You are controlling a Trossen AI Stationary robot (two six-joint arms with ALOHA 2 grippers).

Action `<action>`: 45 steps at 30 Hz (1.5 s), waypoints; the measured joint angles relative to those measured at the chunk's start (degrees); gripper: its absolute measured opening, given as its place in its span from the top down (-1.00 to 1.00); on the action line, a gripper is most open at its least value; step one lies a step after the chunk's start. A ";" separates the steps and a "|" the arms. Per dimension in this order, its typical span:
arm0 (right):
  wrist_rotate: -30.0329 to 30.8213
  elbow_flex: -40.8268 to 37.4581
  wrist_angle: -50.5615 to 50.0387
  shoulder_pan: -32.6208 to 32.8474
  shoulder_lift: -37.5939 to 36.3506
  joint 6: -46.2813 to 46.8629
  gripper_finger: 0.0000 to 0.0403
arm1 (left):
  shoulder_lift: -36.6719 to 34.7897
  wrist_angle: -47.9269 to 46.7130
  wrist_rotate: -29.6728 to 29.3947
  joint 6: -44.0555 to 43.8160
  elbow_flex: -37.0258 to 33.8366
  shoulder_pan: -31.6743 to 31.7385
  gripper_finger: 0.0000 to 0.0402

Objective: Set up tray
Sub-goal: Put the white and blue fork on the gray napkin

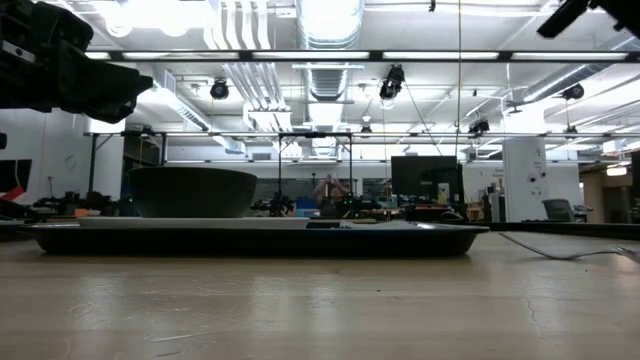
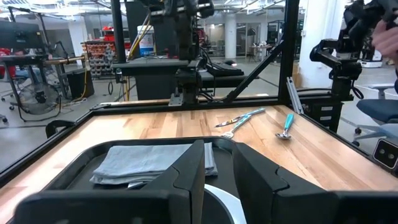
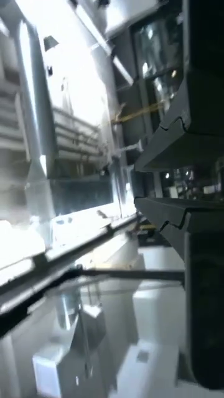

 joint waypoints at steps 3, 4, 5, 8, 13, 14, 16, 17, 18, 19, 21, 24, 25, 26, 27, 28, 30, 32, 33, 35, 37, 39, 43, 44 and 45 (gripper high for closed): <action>-4.31 2.70 -0.31 0.00 1.49 -1.29 0.66 | 0.00 0.00 0.01 0.00 0.00 0.00 0.68; -6.57 3.61 -0.33 0.00 2.28 -1.41 0.65 | 0.00 0.00 0.01 -0.02 0.00 0.00 0.68; -9.13 4.42 -0.47 -0.01 3.16 -1.19 0.65 | 0.00 0.00 0.01 -0.02 0.00 -0.02 0.68; -15.89 6.51 -0.96 0.00 6.32 1.01 0.66 | 0.00 0.00 0.01 0.00 0.00 -0.01 0.68; -18.81 9.52 -2.25 0.00 11.46 1.47 0.65 | -0.02 0.00 0.01 -0.01 0.00 -0.01 0.68; -18.79 9.86 -2.28 0.00 12.64 1.19 0.65 | -0.02 0.00 0.01 0.00 0.00 -0.02 0.68; -18.66 10.61 -2.49 0.00 15.04 1.14 0.66 | -0.02 0.00 0.01 0.00 0.00 0.00 0.68; -18.66 10.98 -2.49 0.00 16.22 1.15 0.66 | -0.02 0.00 0.01 -0.02 0.00 -0.01 0.68; -18.66 11.37 -2.49 0.00 17.31 1.28 0.66 | -0.02 0.00 0.01 -0.01 0.00 0.00 0.68; -18.66 11.80 -2.45 0.00 18.53 1.55 0.66 | -0.02 0.00 0.01 0.00 0.00 0.00 0.68; -18.68 12.30 -2.51 0.00 20.55 2.03 0.65 | -0.02 0.00 0.01 0.00 0.00 0.00 0.68; -19.04 13.19 -4.95 0.00 22.75 2.97 0.65 | -0.02 0.00 0.01 -0.02 0.00 0.00 0.68; -19.06 13.57 -5.98 0.00 23.32 3.14 0.66 | -0.02 0.00 0.01 0.00 0.00 -0.01 0.68; -19.06 14.04 -6.93 0.00 23.78 3.30 0.66 | -0.02 0.00 0.01 -0.01 0.00 -0.01 0.68; -19.06 14.51 -7.77 0.00 24.11 3.37 0.67 | -0.02 0.00 0.01 -0.01 0.00 -0.01 0.68; -19.06 14.87 -8.50 0.00 24.34 3.48 0.67 | -0.02 0.00 0.01 -0.01 0.00 0.00 0.68; -19.06 15.77 -10.16 0.03 24.94 3.49 0.67 | -0.02 0.00 0.01 -0.02 0.00 -0.02 0.68; -19.03 16.22 -10.99 0.57 25.56 3.45 0.67 | -0.02 0.00 0.01 0.00 0.00 0.00 0.68; -18.94 16.29 -11.02 0.97 25.82 3.43 0.66 | -0.02 0.00 0.01 -0.01 0.00 0.00 0.68; -18.86 16.41 -11.06 2.04 26.40 3.47 0.66 | -0.02 0.00 0.01 -0.02 0.00 -0.02 0.68; -18.78 16.51 -11.03 3.23 26.72 3.44 0.67 | -0.02 0.01 0.01 0.00 0.00 -0.02 0.68; -18.42 16.70 -11.03 4.62 26.84 3.39 0.66 | -0.02 0.02 0.01 -0.02 0.00 -0.02 0.68; -18.42 17.24 -10.99 7.68 26.82 3.24 0.66 | -0.02 0.00 0.01 0.00 0.00 -0.02 0.68; -18.40 17.42 -10.99 8.43 26.80 2.97 0.67 | -0.02 0.00 0.01 -0.01 0.00 0.00 0.68; -18.37 17.55 -10.98 9.16 26.80 2.52 0.67 | -0.02 0.02 0.01 -0.02 0.00 -0.02 0.68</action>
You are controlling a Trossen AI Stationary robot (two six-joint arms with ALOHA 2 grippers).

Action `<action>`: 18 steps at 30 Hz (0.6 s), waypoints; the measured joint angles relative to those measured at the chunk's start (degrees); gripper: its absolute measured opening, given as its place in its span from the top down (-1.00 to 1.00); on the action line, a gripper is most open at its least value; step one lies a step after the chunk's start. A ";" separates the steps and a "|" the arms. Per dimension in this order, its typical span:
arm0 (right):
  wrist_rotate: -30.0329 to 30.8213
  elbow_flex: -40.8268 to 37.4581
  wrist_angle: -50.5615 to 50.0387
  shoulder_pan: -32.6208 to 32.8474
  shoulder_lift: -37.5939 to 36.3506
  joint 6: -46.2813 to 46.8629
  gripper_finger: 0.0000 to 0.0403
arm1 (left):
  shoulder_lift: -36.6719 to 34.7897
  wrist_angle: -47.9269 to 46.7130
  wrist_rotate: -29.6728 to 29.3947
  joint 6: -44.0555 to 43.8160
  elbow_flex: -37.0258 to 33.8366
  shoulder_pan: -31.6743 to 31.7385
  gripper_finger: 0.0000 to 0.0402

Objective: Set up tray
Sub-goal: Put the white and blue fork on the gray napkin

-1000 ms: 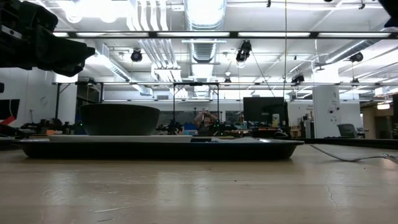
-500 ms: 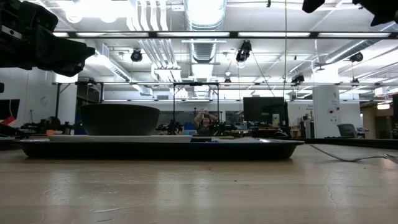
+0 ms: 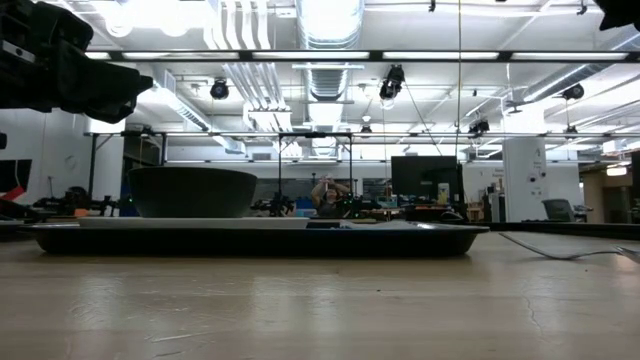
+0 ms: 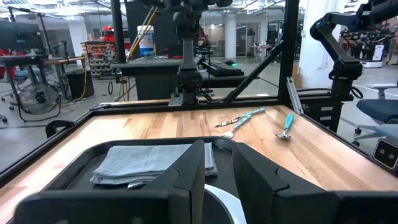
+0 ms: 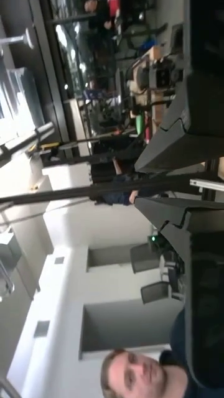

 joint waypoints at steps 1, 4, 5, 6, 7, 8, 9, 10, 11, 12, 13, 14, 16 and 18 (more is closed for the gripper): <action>0.03 0.13 0.01 0.80 0.04 -0.66 0.67 | 0.00 -0.01 0.00 -0.01 0.00 0.01 0.68; 1.48 0.41 0.02 3.09 0.36 -2.36 0.67 | 0.00 -0.01 0.00 0.01 0.00 0.00 0.68; 2.38 0.51 0.01 3.88 0.41 -2.52 0.67 | 0.00 0.00 0.00 0.00 0.00 0.00 0.68; 3.49 0.53 -0.03 4.70 0.58 -2.61 0.66 | 0.00 0.01 0.00 0.02 0.00 0.02 0.68; 4.61 0.55 -0.04 5.52 1.04 -2.91 0.66 | 0.00 0.01 0.00 0.02 0.00 0.00 0.68; 5.48 0.62 -0.03 6.24 1.43 -3.42 0.66 | 0.00 0.01 0.00 0.00 0.00 0.01 0.68; 6.36 0.75 -0.05 6.96 1.91 -4.00 0.66 | 0.02 0.01 0.00 -0.01 0.00 0.02 0.68; 7.03 0.91 -0.06 7.64 2.48 -4.55 0.66 | 0.00 0.01 0.00 0.02 0.00 0.01 0.68; 7.70 1.12 -0.22 8.18 3.18 -4.94 0.66 | 0.00 0.01 0.00 0.01 0.00 0.00 0.68; 7.95 1.62 -0.71 8.67 3.97 -5.03 0.66 | 0.01 0.01 0.00 0.00 0.00 0.01 0.68; 8.00 2.35 -1.60 9.08 4.72 -5.05 0.66 | 0.01 0.01 0.00 0.00 0.00 0.00 0.68; 8.06 3.27 -3.16 9.45 5.45 -5.04 0.66 | 0.00 0.01 -0.01 0.01 0.00 0.00 0.68; 8.12 5.50 -7.82 10.33 7.10 -5.05 0.66 | 0.00 -0.01 0.00 -0.01 0.00 0.01 0.68; 8.54 8.10 -14.51 11.19 9.01 -5.09 0.66 | 0.00 0.01 0.00 0.00 0.00 0.01 0.68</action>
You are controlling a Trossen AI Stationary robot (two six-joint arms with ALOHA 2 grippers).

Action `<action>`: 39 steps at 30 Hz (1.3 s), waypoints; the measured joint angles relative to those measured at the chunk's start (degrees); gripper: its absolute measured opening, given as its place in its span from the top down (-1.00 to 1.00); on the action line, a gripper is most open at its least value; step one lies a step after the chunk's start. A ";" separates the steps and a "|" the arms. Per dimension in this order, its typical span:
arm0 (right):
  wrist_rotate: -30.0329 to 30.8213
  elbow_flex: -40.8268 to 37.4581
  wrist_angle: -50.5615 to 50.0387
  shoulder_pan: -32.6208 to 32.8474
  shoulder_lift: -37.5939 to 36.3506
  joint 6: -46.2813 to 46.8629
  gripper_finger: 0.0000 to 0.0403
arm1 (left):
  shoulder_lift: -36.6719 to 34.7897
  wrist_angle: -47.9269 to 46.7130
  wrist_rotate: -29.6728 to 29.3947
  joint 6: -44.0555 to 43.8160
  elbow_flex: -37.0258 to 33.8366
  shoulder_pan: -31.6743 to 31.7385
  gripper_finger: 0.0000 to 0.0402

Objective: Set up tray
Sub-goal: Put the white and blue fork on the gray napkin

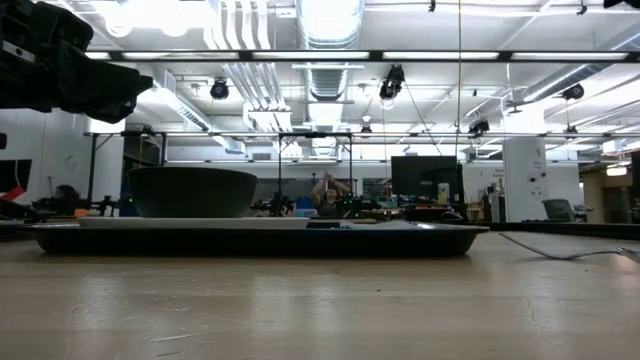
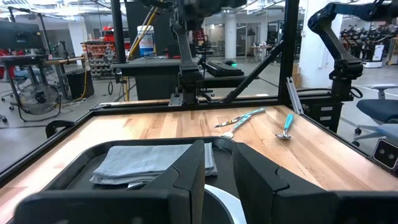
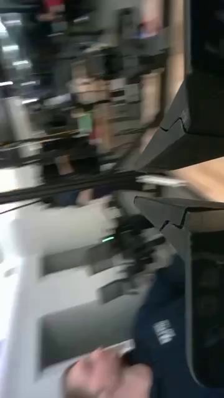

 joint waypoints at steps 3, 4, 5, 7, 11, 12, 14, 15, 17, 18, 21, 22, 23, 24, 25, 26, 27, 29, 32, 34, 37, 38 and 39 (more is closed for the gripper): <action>4.58 4.28 -10.79 1.82 3.31 -0.58 0.66 | 0.00 0.00 0.00 0.00 0.00 0.00 0.68; 7.25 5.82 -14.83 2.42 4.46 -0.61 0.66 | 0.00 0.00 0.00 0.00 0.00 0.00 0.68; 10.09 7.56 -19.48 2.96 5.61 -0.82 0.66 | 0.02 0.00 0.00 0.01 0.00 0.00 0.68; 16.09 11.02 -27.65 3.72 8.11 -1.41 0.66 | 0.00 0.00 0.00 -0.01 0.00 -0.01 0.68; 21.05 17.80 -40.13 4.41 12.72 1.60 0.66 | 0.00 0.00 0.00 0.00 0.00 -0.01 0.68; 21.06 19.57 -42.95 4.43 13.77 2.77 0.66 | 0.02 0.00 0.00 0.01 0.00 -0.01 0.68; 21.06 22.90 -49.07 4.43 15.71 5.26 0.66 | 0.00 0.00 0.00 0.01 0.00 -0.01 0.68; 21.08 24.51 -52.06 4.43 16.66 6.40 0.66 | 0.01 0.00 0.00 0.01 0.00 0.01 0.68; 21.56 27.34 -58.77 4.43 18.38 9.01 0.66 | 0.01 0.00 0.00 -0.01 0.00 -0.01 0.68; 21.70 28.48 -61.75 4.43 19.20 10.65 0.66 | 0.00 0.00 0.00 -0.01 0.00 -0.01 0.68; 21.93 30.98 -68.69 4.49 21.40 15.54 0.66 | 0.00 0.00 0.00 0.01 0.00 0.00 0.68; 22.10 31.28 -70.23 4.75 21.95 17.06 0.66 | 0.01 -0.02 0.00 -0.01 0.00 0.01 0.68; 22.18 31.43 -71.13 4.95 22.48 18.33 0.66 | 0.02 0.00 0.00 0.00 0.00 0.00 0.68; 22.26 31.47 -71.72 5.17 22.95 19.51 0.66 | 0.00 0.00 0.00 0.01 0.00 -0.01 0.68; 22.16 31.46 -72.10 5.38 23.38 20.60 0.66 | 0.00 -0.01 0.00 0.00 0.00 -0.01 0.68; 21.90 31.24 -72.09 5.66 23.71 21.92 0.66 | 0.01 0.00 0.00 -0.01 0.00 0.00 0.68; 21.64 30.96 -72.14 5.91 24.00 23.44 0.66 | 0.01 0.00 0.00 0.00 0.00 -0.01 0.68; 21.07 30.51 -72.42 6.59 24.59 26.37 0.66 | 0.01 0.00 0.00 0.00 0.00 -0.01 0.68; 20.11 30.38 -73.21 7.72 25.58 29.86 0.66 | 0.02 0.00 0.00 -0.01 0.00 -0.01 0.68; 20.10 30.70 -74.05 8.35 26.08 31.45 0.66 | 0.00 0.00 0.00 0.01 0.00 -0.01 0.68; 20.22 30.82 -73.84 9.92 26.77 31.64 0.66 | 0.02 -0.01 0.00 0.01 0.00 -0.01 0.68; 20.28 30.73 -73.86 10.63 27.01 31.62 0.66 | 0.02 -0.02 0.00 -0.01 0.00 -0.01 0.68; 20.34 30.56 -73.88 11.28 27.17 31.72 0.66 | 0.00 0.00 0.00 0.00 0.00 -0.01 0.68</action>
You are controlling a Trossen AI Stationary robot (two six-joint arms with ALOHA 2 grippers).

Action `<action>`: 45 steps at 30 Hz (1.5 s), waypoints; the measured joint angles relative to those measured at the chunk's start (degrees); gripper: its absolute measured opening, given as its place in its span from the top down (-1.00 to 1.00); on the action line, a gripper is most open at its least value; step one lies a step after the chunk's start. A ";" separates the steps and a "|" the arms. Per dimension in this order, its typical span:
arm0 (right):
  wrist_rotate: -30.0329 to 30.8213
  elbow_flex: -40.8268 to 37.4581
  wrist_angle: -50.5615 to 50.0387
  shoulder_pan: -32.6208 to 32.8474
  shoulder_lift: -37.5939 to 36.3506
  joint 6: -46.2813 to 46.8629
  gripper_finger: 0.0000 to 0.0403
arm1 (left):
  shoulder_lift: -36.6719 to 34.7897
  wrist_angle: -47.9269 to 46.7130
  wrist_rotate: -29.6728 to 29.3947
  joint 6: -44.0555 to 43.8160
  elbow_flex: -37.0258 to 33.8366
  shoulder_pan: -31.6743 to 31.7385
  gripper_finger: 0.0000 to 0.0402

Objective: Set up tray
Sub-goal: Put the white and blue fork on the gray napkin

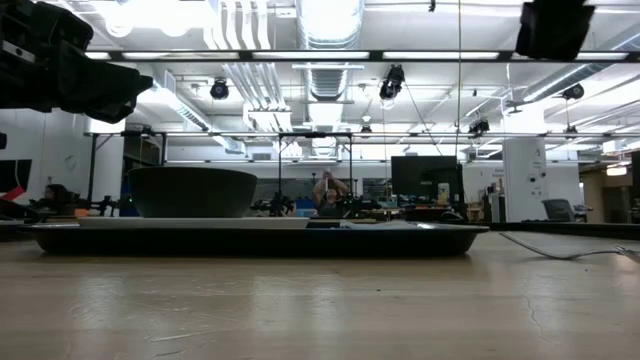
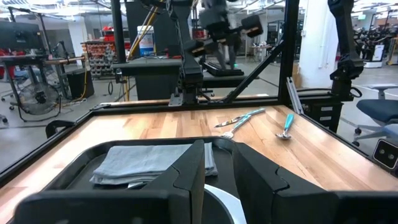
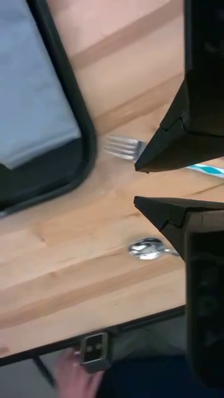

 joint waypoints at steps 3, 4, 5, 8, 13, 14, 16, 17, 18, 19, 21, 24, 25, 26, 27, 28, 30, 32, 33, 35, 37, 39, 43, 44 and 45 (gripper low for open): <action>0.47 -0.15 -0.27 1.52 0.83 0.81 0.66 | 0.02 0.00 0.00 0.00 0.00 0.01 0.68; 0.56 -0.20 -0.65 1.96 1.17 1.27 0.66 | 0.01 -0.02 0.00 0.01 0.00 0.02 0.68; 0.70 -0.20 -1.05 2.37 1.52 1.68 0.66 | 0.01 -0.02 0.00 -0.01 0.00 0.00 0.68; 0.71 -0.29 -1.75 3.03 2.83 2.01 0.66 | 0.01 -0.02 0.00 0.00 0.00 0.01 0.68; -2.97 -0.29 -1.81 3.10 5.72 2.42 0.66 | 0.02 -0.02 0.00 0.01 0.00 0.00 0.68; -3.48 -0.30 -1.84 3.10 6.40 2.42 0.66 | 0.02 -0.02 0.00 0.01 0.00 0.00 0.68; -4.42 -0.33 -1.91 3.16 7.79 2.42 0.65 | 0.02 -0.02 0.00 0.01 0.00 0.00 0.68; -5.05 -0.33 -1.90 3.16 8.53 2.46 0.64 | 0.02 -0.02 0.00 0.00 0.00 0.00 0.68; -5.49 -0.33 -1.90 3.16 9.28 3.07 0.62 | 0.02 -0.02 -0.02 -0.01 0.00 0.01 0.68; -6.07 -0.33 -1.90 3.14 10.22 4.64 0.59 | 0.02 -0.02 0.00 0.01 0.00 0.00 0.68; -8.18 -0.36 -1.89 3.10 11.69 6.90 0.53 | 0.02 -0.02 0.00 0.00 0.00 0.01 0.68; -12.16 -0.36 -1.87 3.11 13.63 7.36 0.39 | 0.02 -0.02 0.00 0.01 0.00 0.00 0.68; -12.42 -0.36 -1.85 3.16 14.28 7.36 0.34 | 0.02 -0.02 0.00 -0.01 0.00 0.01 0.68; -12.46 -0.36 -1.85 3.19 14.92 7.36 0.28 | 0.02 -0.02 0.00 -0.01 0.00 0.00 0.68; -12.46 -0.36 -1.85 3.20 15.47 7.36 0.23 | 0.02 -0.02 0.00 0.01 0.00 0.02 0.68; -12.46 -0.36 -1.85 3.14 15.88 7.34 0.17 | 0.02 -0.03 0.00 -0.01 0.00 0.01 0.68; -12.43 -0.36 -1.70 3.10 16.92 7.10 0.06 | 0.02 -0.04 0.00 0.01 0.00 0.02 0.68; -12.32 -0.38 -1.71 3.10 17.76 6.94 -0.03 | 0.02 -0.04 0.00 0.00 0.00 0.01 0.68; -12.21 -0.38 -1.68 3.11 18.07 7.07 -0.06 | 0.01 -0.04 0.00 0.00 0.00 0.00 0.68; -11.23 -0.38 -1.71 3.18 18.59 8.17 -0.12 | 0.02 -0.04 0.00 0.01 0.00 0.00 0.68; -9.33 -0.38 -1.72 3.75 19.30 8.93 -0.14 | 0.02 -0.04 0.00 0.00 0.00 0.00 0.68; -8.16 -0.40 -1.88 4.42 20.12 9.10 -0.15 | 0.02 -0.04 0.00 0.01 0.00 0.00 0.68; -7.95 -0.40 -1.75 5.19 22.10 10.71 -0.16 | 0.02 -0.04 0.00 0.01 0.00 0.00 0.68; -7.89 -0.40 -1.66 5.33 22.66 11.12 -0.16 | 0.02 -0.04 -0.02 0.01 0.00 0.00 0.68; -7.90 -0.40 -1.69 5.44 23.21 11.37 -0.16 | 0.01 -0.04 0.00 0.00 0.00 0.02 0.68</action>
